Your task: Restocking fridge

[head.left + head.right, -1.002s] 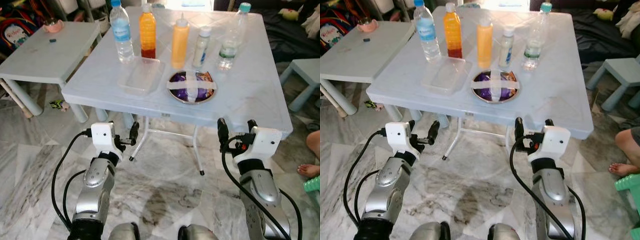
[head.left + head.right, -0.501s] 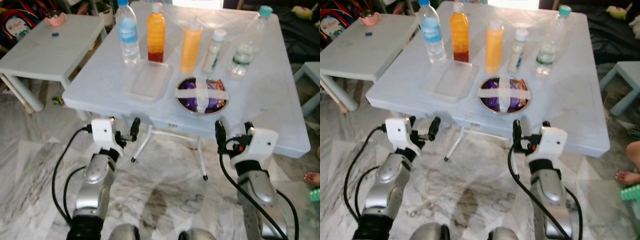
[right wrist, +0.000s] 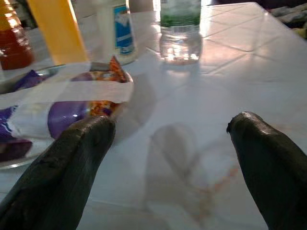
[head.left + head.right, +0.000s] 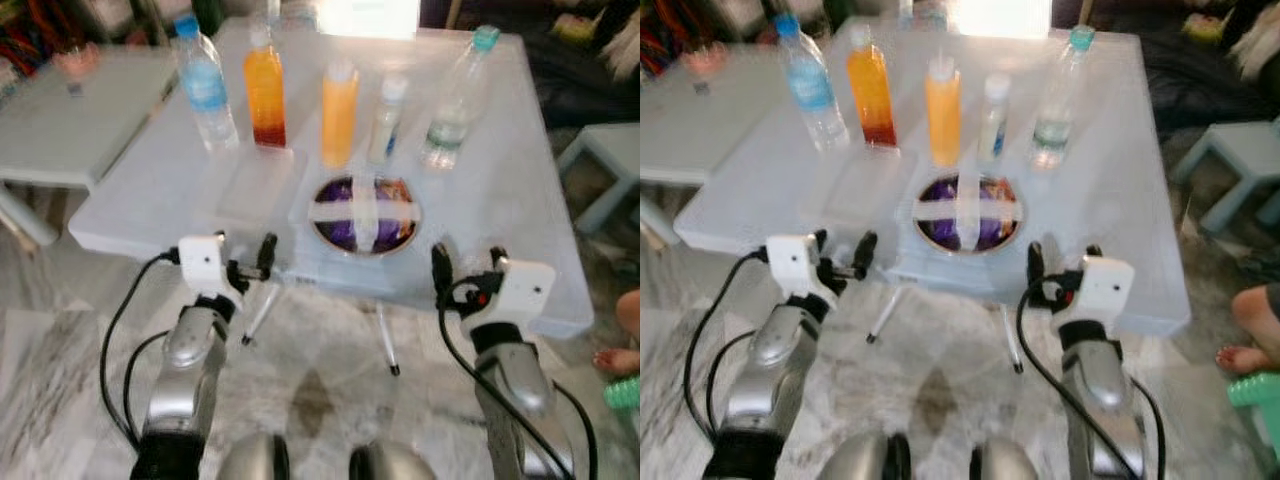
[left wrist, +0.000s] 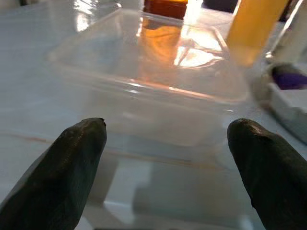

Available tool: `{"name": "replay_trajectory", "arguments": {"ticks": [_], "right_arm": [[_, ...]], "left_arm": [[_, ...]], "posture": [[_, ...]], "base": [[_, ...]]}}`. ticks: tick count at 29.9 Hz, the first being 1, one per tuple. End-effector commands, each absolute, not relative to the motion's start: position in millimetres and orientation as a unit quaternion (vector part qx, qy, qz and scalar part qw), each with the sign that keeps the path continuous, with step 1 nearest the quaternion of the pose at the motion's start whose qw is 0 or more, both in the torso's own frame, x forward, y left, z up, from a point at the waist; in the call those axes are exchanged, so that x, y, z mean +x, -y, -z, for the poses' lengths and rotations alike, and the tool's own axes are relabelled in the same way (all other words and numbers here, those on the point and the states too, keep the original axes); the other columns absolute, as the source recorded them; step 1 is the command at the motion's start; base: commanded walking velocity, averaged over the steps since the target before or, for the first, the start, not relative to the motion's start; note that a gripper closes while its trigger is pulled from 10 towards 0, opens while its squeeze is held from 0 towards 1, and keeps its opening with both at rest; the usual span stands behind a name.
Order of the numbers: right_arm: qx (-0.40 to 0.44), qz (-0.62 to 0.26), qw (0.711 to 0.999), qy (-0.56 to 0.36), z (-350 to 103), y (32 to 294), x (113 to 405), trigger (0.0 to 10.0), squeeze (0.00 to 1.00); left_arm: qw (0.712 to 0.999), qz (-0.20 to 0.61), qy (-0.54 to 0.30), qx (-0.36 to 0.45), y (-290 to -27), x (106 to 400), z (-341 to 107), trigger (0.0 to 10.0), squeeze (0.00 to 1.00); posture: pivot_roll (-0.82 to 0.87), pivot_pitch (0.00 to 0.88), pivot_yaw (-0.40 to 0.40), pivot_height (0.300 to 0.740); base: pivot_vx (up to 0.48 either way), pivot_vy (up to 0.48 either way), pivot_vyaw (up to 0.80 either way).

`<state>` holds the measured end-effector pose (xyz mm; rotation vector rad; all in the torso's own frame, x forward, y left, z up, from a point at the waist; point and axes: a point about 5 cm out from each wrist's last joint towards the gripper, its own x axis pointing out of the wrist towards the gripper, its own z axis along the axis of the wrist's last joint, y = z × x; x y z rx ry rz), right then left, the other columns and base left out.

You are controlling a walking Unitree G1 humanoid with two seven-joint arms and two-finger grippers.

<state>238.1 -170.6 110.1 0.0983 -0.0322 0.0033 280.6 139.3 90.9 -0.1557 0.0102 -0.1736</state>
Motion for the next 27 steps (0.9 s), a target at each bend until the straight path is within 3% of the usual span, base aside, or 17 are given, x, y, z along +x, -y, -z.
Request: {"name": "replay_trajectory", "arguments": {"ticks": [1,17,27], "right_arm": [[0.048,-0.003,0.999,0.009,-107,172,238,10.0,0.0],[0.06,-0.045,0.997,0.021,-113,153,251,10.0,0.0],[0.143,-0.042,0.989,-0.017,-110,142,269,10.0,0.0]], "left_arm": [[0.994,0.084,-0.008,-0.075,-140,278,-89,10.0,0.0],[0.995,0.076,-0.01,-0.065,-147,274,-88,10.0,0.0],[0.995,0.081,-0.009,-0.06,-146,275,-89,10.0,0.0]], "posture": [[-0.07,0.13,0.039,0.74],[-0.04,0.137,0.043,0.74],[-0.03,0.134,0.037,0.74]], "base": [[0.0,0.0,0.0],[0.0,0.0,0.0],[0.0,0.0,0.0]]}}
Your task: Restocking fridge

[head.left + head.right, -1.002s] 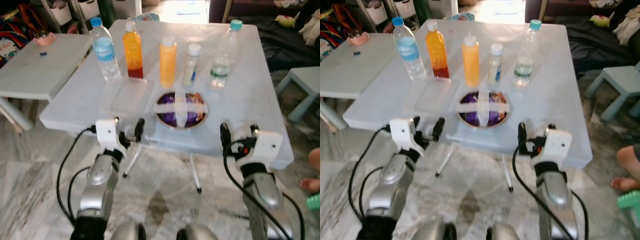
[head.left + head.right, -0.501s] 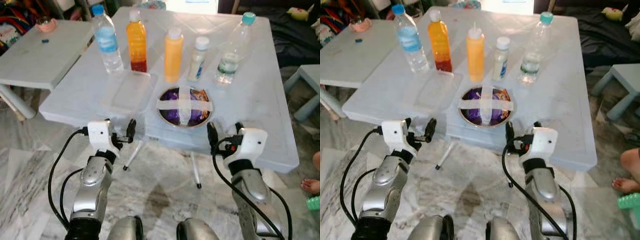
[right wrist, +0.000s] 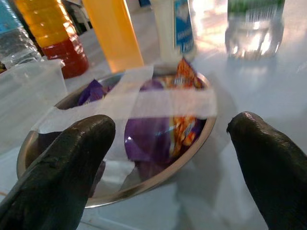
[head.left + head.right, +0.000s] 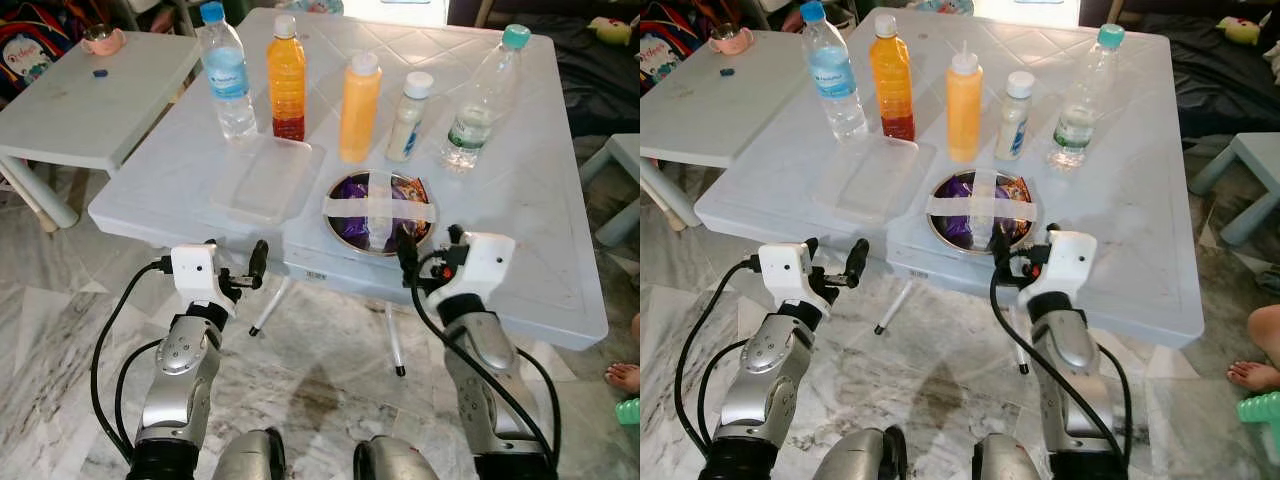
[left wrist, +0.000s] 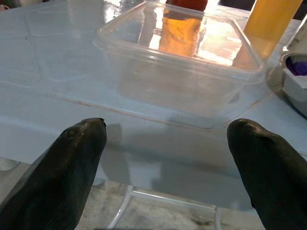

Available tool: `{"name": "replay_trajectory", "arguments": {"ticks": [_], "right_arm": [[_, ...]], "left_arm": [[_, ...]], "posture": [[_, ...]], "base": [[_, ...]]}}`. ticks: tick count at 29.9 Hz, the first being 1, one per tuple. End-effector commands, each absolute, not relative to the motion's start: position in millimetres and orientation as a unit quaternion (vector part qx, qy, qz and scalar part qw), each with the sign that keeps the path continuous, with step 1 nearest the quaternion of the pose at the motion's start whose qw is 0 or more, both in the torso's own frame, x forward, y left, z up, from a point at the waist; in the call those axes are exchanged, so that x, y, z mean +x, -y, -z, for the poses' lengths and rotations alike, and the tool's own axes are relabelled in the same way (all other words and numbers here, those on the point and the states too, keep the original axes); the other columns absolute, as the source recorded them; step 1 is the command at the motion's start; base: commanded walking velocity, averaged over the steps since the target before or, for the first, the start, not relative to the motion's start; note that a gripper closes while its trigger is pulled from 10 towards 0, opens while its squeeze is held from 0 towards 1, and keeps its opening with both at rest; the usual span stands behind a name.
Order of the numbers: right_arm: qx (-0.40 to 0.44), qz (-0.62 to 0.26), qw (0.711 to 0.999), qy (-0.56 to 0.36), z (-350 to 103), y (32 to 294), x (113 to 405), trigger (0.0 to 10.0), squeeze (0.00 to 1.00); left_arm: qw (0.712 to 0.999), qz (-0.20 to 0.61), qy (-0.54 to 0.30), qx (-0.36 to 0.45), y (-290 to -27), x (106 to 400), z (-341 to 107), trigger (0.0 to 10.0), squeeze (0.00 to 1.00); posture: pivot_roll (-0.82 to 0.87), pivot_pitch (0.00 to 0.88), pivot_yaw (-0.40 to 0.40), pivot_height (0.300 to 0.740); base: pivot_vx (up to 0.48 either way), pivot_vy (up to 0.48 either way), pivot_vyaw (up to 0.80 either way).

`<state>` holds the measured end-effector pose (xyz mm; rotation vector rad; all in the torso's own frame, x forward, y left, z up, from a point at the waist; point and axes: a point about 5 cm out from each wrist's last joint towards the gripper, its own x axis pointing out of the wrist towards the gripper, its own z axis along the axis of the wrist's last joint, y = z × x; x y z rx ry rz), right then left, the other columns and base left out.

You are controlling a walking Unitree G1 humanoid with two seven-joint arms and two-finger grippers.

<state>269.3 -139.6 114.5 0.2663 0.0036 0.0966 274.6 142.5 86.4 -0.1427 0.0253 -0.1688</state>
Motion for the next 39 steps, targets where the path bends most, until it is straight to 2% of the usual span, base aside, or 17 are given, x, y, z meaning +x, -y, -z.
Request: {"name": "replay_trajectory", "arguments": {"ticks": [1,12,13,14,18,20,21,24,26,28,31,32,33,34,35,36,39], "right_arm": [[0.143,-0.042,0.989,-0.017,-110,142,269,10.0,0.0],[0.159,-0.073,0.979,-0.105,-92,131,267,10.0,0.0],[0.163,-0.074,0.977,-0.115,-90,131,266,4.4,0.0],[0.168,-0.073,0.975,-0.124,-90,133,266,0.0,0.0],[0.174,-0.055,0.975,-0.13,-93,138,269,0.0,0.0],[0.185,-0.042,0.974,-0.128,-96,142,272,0.8,0.0],[0.185,-0.037,0.974,-0.126,-98,144,273,2.4,0.0],[0.187,-0.029,0.975,-0.12,-100,147,274,1.7,0.0],[0.189,-0.019,0.975,-0.116,-103,150,275,2.1,0.0],[0.189,0.0,0.975,-0.118,-105,157,276,3.5,0.0],[0.188,0.007,0.975,-0.12,-105,159,276,3.5,0.0],[0.188,0.014,0.974,-0.122,-105,162,276,3.9,0.0],[0.185,0.03,0.975,-0.122,-106,169,275,6.7,0.0],[0.183,0.033,0.975,-0.122,-107,172,275,6.7,0.0],[0.18,0.04,0.976,-0.12,-107,176,274,8.6,0.0],[0.177,0.043,0.976,-0.12,-107,178,274,9.7,0.0],[0.173,0.049,0.976,-0.12,-107,182,275,10.0,0.0]], "left_arm": [[0.995,0.081,-0.009,-0.06,-146,275,-89,10.0,0.0],[0.994,0.084,-0.009,-0.063,-142,273,-89,10.0,0.0],[0.994,0.085,-0.009,-0.064,-142,273,-89,10.0,0.0],[0.994,0.086,-0.009,-0.064,-141,274,-89,10.0,0.0],[0.994,0.087,-0.008,-0.065,-140,275,-90,10.0,0.0],[0.994,0.088,-0.008,-0.066,-139,275,-90,10.0,0.0],[0.994,0.088,-0.008,-0.066,-139,275,-90,10.0,0.0],[0.994,0.089,-0.008,-0.066,-138,275,-90,10.0,0.0],[0.994,0.089,-0.008,-0.066,-138,275,-90,10.0,0.0],[0.994,0.09,-0.007,-0.065,-138,275,-91,10.0,0.0],[0.994,0.091,-0.007,-0.064,-137,275,-91,10.0,0.0],[0.994,0.091,-0.007,-0.064,-137,275,-91,10.0,0.0],[0.994,0.092,-0.006,-0.063,-137,275,-92,10.0,0.0],[0.994,0.093,-0.006,-0.063,-137,275,-92,10.0,0.0],[0.994,0.093,-0.006,-0.062,-136,275,-92,10.0,0.0],[0.994,0.094,-0.007,-0.062,-136,275,-92,10.0,0.0],[0.994,0.095,-0.007,-0.061,-135,276,-91,10.0,0.0]], "posture": [[-0.03,0.134,0.037,0.74],[-0.03,0.138,0.032,0.74],[-0.03,0.138,0.032,0.74],[-0.03,0.14,0.031,0.74],[-0.04,0.14,0.032,0.74],[-0.04,0.139,0.034,0.74],[-0.04,0.14,0.034,0.74],[-0.04,0.14,0.035,0.74],[-0.04,0.14,0.036,0.74],[-0.04,0.141,0.036,0.74],[-0.04,0.141,0.037,0.74],[-0.04,0.142,0.037,0.74],[-0.04,0.143,0.039,0.74],[-0.04,0.143,0.039,0.74],[-0.04,0.143,0.041,0.74],[-0.04,0.143,0.043,0.74],[-0.05,0.143,0.044,0.74]], "base": [[0.0,0.0,0.0],[0.0,0.0,0.0],[0.0,0.0,0.0],[0.0,0.0,0.0],[0.0,0.0,0.0],[0.0,0.0,0.0],[0.0,0.0,0.0],[0.0,0.0,0.0],[0.0,0.0,0.0],[0.0,0.0,0.0],[0.0,0.0,0.0],[0.0,0.0,0.0],[0.0,0.0,0.0],[0.0,0.0,0.0],[0.0,0.0,0.0],[0.0,0.0,0.0],[0.0,0.0,0.0]]}}
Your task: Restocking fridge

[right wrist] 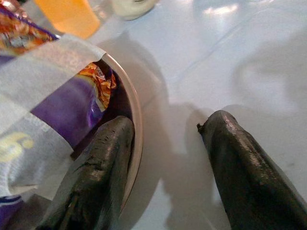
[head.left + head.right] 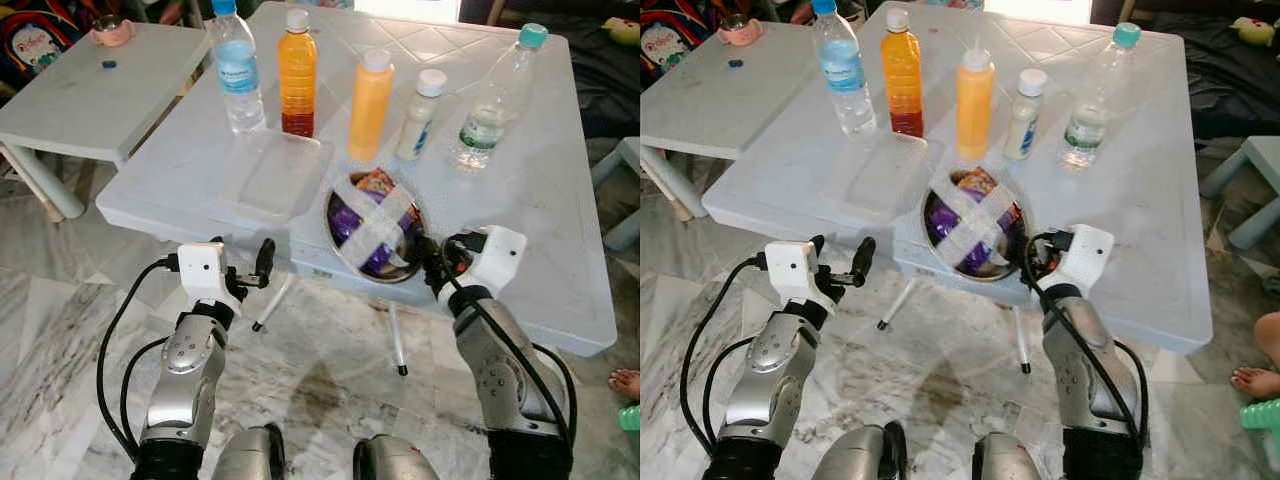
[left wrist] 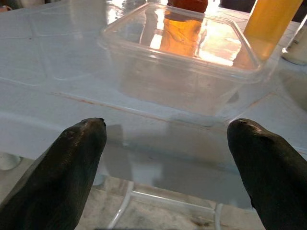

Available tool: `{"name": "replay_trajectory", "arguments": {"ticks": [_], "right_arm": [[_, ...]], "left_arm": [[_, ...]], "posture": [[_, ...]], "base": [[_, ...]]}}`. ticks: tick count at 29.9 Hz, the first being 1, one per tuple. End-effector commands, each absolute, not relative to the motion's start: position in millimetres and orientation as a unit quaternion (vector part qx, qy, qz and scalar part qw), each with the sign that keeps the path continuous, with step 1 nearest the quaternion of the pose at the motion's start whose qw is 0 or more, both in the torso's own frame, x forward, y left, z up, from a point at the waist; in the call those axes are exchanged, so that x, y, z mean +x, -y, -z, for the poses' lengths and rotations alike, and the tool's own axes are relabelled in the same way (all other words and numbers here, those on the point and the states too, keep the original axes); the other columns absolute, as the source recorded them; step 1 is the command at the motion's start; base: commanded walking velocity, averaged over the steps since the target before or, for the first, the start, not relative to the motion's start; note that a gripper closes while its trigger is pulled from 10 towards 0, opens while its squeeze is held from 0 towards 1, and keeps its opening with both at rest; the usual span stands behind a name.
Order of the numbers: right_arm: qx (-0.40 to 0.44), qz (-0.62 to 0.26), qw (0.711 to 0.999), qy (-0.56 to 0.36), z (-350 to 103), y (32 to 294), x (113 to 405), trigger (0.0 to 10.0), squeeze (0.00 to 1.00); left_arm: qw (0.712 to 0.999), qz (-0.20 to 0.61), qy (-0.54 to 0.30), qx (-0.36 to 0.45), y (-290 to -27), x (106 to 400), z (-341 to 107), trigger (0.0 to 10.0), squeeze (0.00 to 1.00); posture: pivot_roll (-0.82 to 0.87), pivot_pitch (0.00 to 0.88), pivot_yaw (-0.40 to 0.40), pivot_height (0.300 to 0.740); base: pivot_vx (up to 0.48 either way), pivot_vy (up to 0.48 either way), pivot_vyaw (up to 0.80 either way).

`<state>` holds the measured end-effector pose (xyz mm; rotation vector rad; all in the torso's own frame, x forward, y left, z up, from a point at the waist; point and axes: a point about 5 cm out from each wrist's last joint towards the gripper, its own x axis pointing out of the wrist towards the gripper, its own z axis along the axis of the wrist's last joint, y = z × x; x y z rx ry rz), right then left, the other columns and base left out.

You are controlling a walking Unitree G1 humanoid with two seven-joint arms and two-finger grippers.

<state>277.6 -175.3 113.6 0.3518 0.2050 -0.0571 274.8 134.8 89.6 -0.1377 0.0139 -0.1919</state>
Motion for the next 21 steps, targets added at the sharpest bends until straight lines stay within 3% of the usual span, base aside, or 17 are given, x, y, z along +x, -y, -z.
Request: {"name": "replay_trajectory", "arguments": {"ticks": [1,21], "right_arm": [[0.172,0.05,0.976,-0.12,-107,183,276,10.0,0.0],[0.171,0.035,0.981,-0.086,-133,181,293,10.0,0.0]], "left_arm": [[0.994,0.095,-0.007,-0.061,-135,276,-92,10.0,0.0],[0.994,0.095,-0.004,-0.059,-135,278,-92,10.0,0.0]], "posture": [[-0.05,0.143,0.045,0.74],[-0.04,0.139,0.043,0.74]], "base": [[0.0,0.0,0.0],[0.0,0.0,0.0]]}}
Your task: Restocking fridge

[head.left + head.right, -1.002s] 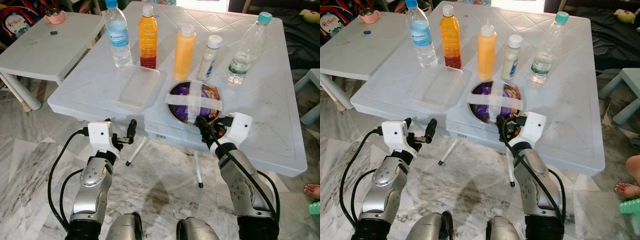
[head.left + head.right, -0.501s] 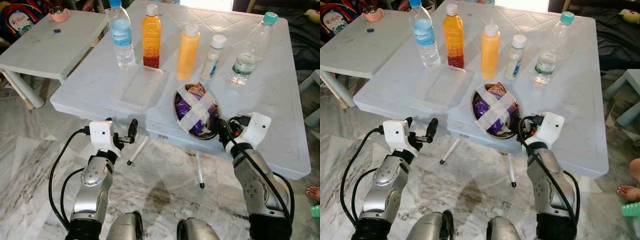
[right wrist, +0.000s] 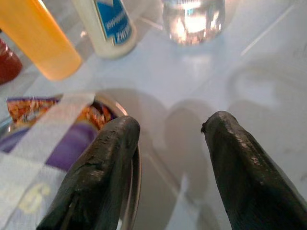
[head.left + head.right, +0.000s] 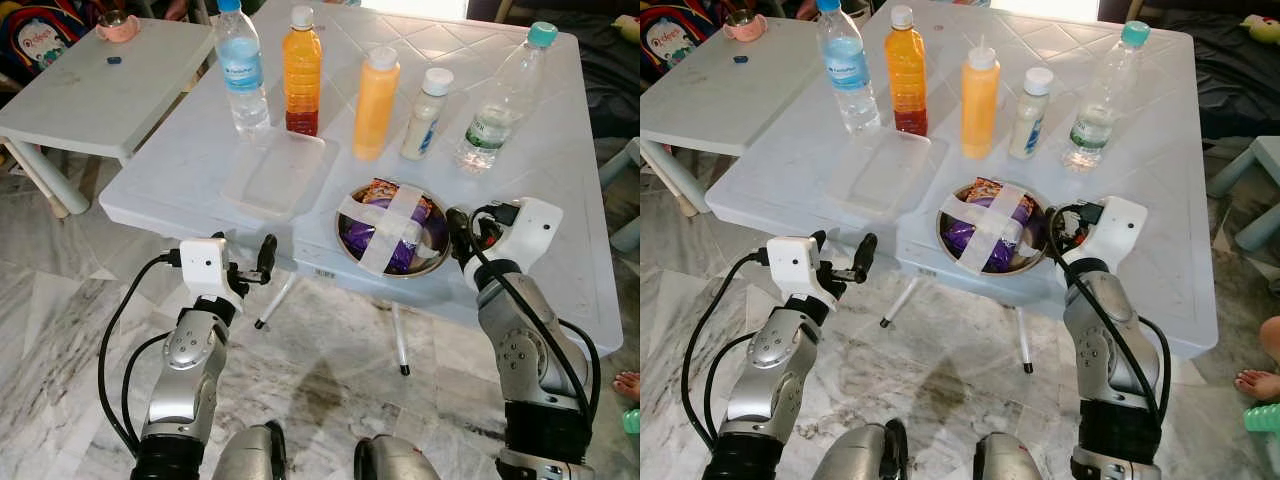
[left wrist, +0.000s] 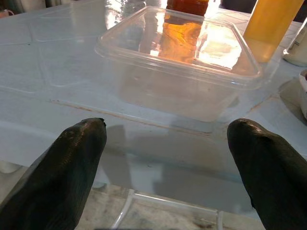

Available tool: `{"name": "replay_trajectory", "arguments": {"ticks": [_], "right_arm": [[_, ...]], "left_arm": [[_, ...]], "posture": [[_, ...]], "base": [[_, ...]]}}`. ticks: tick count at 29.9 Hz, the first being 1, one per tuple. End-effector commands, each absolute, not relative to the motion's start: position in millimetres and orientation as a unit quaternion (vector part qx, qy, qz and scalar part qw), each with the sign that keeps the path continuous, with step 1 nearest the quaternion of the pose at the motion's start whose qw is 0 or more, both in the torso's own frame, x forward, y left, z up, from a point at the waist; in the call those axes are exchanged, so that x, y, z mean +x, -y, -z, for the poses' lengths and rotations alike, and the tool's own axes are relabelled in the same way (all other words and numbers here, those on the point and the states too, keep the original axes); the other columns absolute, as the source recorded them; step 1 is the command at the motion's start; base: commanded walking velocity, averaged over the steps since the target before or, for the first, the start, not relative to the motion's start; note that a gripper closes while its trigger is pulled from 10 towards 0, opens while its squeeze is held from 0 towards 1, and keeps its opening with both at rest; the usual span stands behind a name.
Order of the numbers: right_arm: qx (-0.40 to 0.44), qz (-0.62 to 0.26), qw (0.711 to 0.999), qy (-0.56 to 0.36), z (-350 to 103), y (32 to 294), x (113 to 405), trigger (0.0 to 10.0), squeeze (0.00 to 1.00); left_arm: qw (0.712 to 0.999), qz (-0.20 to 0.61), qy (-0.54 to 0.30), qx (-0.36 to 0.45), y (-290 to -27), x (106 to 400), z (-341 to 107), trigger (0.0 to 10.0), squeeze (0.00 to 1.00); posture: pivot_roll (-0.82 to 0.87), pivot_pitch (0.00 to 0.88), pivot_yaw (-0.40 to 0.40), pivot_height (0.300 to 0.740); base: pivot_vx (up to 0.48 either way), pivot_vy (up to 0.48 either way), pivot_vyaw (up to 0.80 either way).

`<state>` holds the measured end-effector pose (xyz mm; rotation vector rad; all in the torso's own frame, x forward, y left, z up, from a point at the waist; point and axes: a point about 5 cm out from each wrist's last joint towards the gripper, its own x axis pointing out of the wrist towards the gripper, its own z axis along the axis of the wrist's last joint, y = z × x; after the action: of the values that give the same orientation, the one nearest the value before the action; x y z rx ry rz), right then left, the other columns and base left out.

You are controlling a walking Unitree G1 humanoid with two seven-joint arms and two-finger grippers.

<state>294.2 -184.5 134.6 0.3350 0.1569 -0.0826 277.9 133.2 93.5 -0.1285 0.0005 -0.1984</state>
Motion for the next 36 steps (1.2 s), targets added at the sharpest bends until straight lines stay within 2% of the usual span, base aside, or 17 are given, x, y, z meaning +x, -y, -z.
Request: {"name": "replay_trajectory", "arguments": {"ticks": [1,13,18,19,27,28,30,31,36], "right_arm": [[0.171,0.031,0.981,-0.087,-133,179,292,10.0,0.0],[0.183,-0.023,0.975,-0.12,-125,158,286,10.0,0.0],[0.163,0.002,0.973,-0.163,-110,162,278,9.8,0.0],[0.172,0.007,0.97,-0.17,-106,163,276,0.0,0.0],[0.177,0.008,0.968,-0.18,-106,166,279,0.0,0.0],[0.178,0.01,0.967,-0.18,-106,167,280,0.7,0.0],[0.177,0.013,0.967,-0.182,-106,168,281,0.7,0.0],[0.179,0.015,0.966,-0.183,-106,169,281,0.2,0.0],[0.199,0.036,0.959,-0.2,-103,172,282,0.0,0.0]], "left_arm": [[0.994,0.095,-0.004,-0.059,-135,278,-92,10.0,0.0],[0.994,0.094,-0.004,-0.059,-135,278,-92,10.0,0.0],[0.994,0.095,-0.005,-0.061,-134,278,-92,10.0,0.0],[0.994,0.095,-0.005,-0.061,-134,277,-92,10.0,0.0],[0.993,0.098,-0.005,-0.061,-132,278,-91,10.0,0.0],[0.993,0.098,-0.005,-0.061,-132,278,-91,10.0,0.0],[0.993,0.098,-0.005,-0.061,-132,278,-92,10.0,0.0],[0.993,0.098,-0.005,-0.061,-132,278,-92,10.0,0.0],[0.993,0.096,-0.006,-0.063,-132,276,-91,10.0,0.0]], "posture": [[-0.04,0.14,0.043,0.74],[-0.04,0.14,0.036,0.74],[-0.04,0.141,0.034,0.74],[-0.04,0.14,0.034,0.74],[-0.05,0.138,0.037,0.74],[-0.05,0.139,0.034,0.74],[-0.05,0.139,0.033,0.74],[-0.05,0.14,0.033,0.74],[-0.04,0.144,0.03,0.74]], "base": [[0.0,0.0,0.0],[0.0,0.0,0.0],[0.0,0.0,0.0],[0.0,0.0,0.0],[0.0,0.0,0.0],[0.0,0.0,0.0],[0.0,0.0,0.0],[0.0,0.0,0.0],[0.0,0.0,0.0]]}}
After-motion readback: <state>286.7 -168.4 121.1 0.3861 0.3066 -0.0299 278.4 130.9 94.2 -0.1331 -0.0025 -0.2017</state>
